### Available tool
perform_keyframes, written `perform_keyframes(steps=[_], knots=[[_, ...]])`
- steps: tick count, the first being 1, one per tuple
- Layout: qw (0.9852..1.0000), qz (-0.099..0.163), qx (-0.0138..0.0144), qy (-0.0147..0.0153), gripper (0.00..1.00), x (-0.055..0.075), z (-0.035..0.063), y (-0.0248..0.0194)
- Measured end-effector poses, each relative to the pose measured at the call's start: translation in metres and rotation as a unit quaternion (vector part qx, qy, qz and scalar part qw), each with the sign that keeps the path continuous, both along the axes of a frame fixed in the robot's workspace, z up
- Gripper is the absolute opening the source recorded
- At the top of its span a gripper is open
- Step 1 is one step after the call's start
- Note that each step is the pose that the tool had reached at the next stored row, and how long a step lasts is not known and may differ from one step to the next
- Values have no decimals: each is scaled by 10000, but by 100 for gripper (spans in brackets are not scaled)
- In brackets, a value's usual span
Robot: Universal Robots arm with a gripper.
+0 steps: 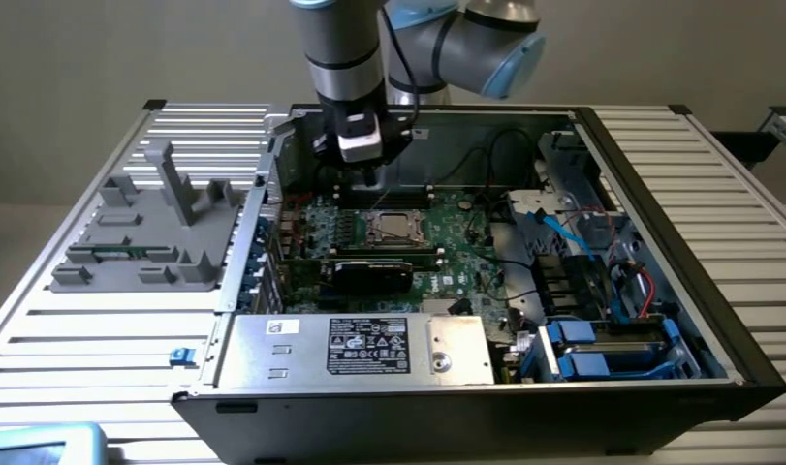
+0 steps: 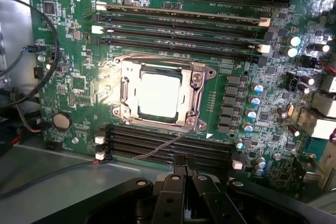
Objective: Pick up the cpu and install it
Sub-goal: 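Install the first cpu locking lever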
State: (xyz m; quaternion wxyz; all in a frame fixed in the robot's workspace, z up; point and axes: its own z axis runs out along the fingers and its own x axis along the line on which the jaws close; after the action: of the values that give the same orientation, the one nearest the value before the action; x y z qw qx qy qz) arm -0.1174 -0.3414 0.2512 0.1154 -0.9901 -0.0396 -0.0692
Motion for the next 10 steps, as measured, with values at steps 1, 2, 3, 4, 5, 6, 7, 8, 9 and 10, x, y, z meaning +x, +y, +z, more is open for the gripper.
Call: perform_keyframes(steps=[1, 2, 3, 4, 5, 6, 7, 8, 9, 10], knots=[[10000, -91, 2, 0, 11, 0, -5, 0], [9999, -173, 4, 0, 11, 0, -9, 0], [9997, -243, 8, 0, 11, -1, -14, 0], [9995, -301, 13, 0, 11, -1, -20, 0], [9994, -345, 20, 0, 11, -1, -25, 0], [9993, -382, 29, 1, 11, -4, -29, -1], [9992, -408, 43, 1, 11, -8, -32, 0], [9991, -426, 78, 2, 11, -10, -34, 0], [9990, -432, 136, 6, 11, -12, -35, -4], [9989, -432, 155, 6, 11, -12, -35, -6]])
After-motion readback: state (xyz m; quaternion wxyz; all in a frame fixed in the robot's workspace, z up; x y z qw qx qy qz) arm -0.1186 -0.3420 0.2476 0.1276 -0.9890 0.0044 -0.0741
